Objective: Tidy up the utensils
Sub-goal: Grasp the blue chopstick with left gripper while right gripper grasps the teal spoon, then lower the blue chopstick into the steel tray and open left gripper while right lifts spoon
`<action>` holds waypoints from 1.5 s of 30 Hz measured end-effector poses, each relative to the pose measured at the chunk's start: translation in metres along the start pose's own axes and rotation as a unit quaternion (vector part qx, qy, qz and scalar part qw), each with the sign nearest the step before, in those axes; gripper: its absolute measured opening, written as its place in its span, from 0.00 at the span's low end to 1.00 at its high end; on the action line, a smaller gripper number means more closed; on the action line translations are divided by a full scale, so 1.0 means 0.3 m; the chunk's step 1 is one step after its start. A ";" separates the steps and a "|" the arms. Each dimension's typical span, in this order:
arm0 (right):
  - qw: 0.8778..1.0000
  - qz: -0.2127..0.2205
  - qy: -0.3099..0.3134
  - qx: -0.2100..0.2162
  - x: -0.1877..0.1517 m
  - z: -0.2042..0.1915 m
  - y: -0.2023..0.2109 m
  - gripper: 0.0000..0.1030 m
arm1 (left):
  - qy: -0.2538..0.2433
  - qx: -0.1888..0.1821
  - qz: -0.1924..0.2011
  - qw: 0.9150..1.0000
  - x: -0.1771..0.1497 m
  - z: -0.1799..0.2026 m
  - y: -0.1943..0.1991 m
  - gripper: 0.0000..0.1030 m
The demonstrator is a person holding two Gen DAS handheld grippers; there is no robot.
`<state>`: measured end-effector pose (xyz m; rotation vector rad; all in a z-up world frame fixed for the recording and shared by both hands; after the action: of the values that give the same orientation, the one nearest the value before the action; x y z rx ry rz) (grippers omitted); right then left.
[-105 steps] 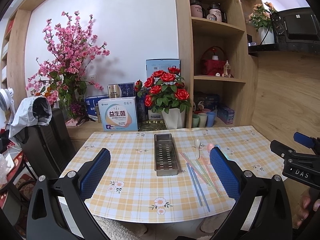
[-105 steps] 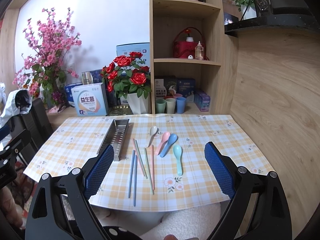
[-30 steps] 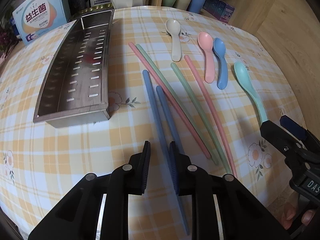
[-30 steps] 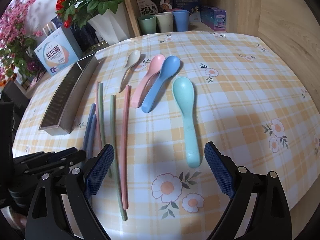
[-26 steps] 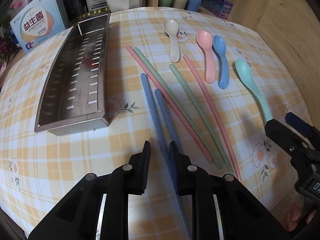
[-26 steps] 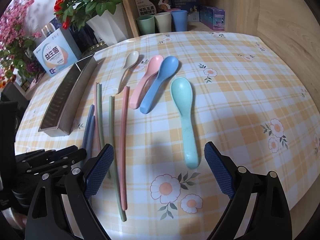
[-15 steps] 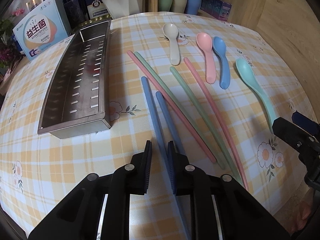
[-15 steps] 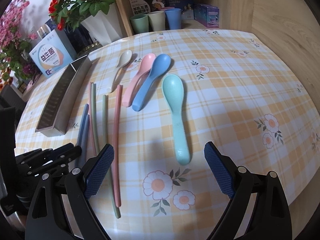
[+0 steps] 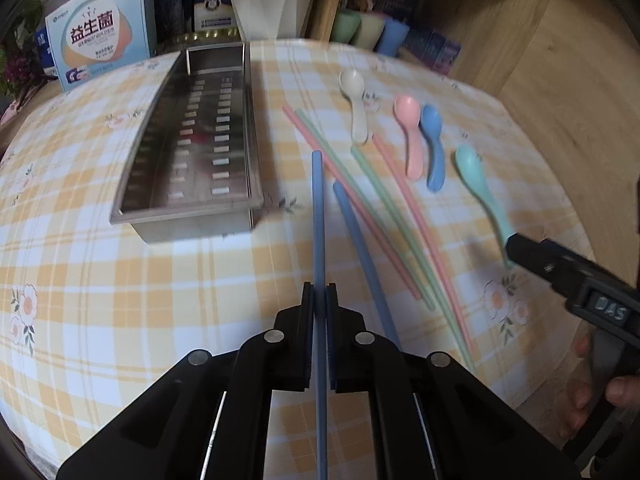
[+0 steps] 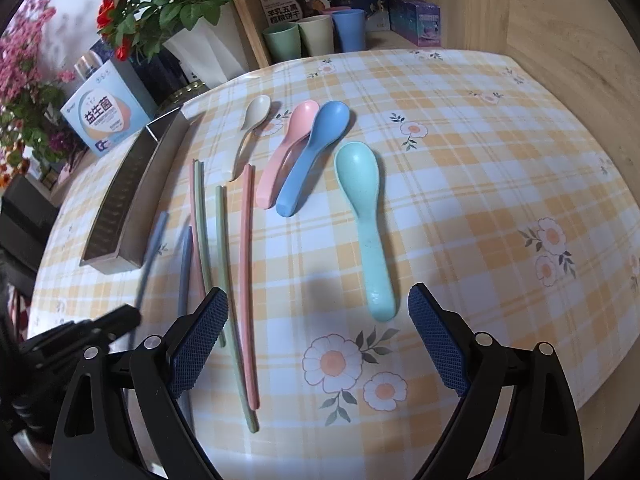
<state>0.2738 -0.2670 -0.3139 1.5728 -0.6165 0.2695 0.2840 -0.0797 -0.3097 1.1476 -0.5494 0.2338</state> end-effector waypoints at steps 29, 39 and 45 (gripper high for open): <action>0.998 0.026 0.026 -0.041 0.127 0.022 -0.057 0.36 | 0.011 -0.002 0.067 0.998 0.079 -0.128 0.208 0.05; 0.999 -0.011 -0.012 -0.032 0.092 0.090 -0.174 0.21 | -0.003 0.003 0.061 0.998 0.088 -0.101 0.199 0.05; 0.999 -0.011 -0.004 -0.033 0.085 0.078 -0.181 0.14 | -0.007 0.011 0.058 0.998 0.087 -0.100 0.203 0.05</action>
<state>0.3193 -0.2959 -0.3489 1.5169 -0.6080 0.2256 0.2876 -0.0304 -0.2562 1.1416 -0.6275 0.3323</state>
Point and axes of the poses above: each gripper's, at about its wrist camera, not at the fingertips, and y roughly against the way its jaws point, z to its right, x to its top, the point moved 8 cm from there along -y, roughly the way its jaws point, and after that the axes turned 8 degrees about -x, right-handed, at the moved point
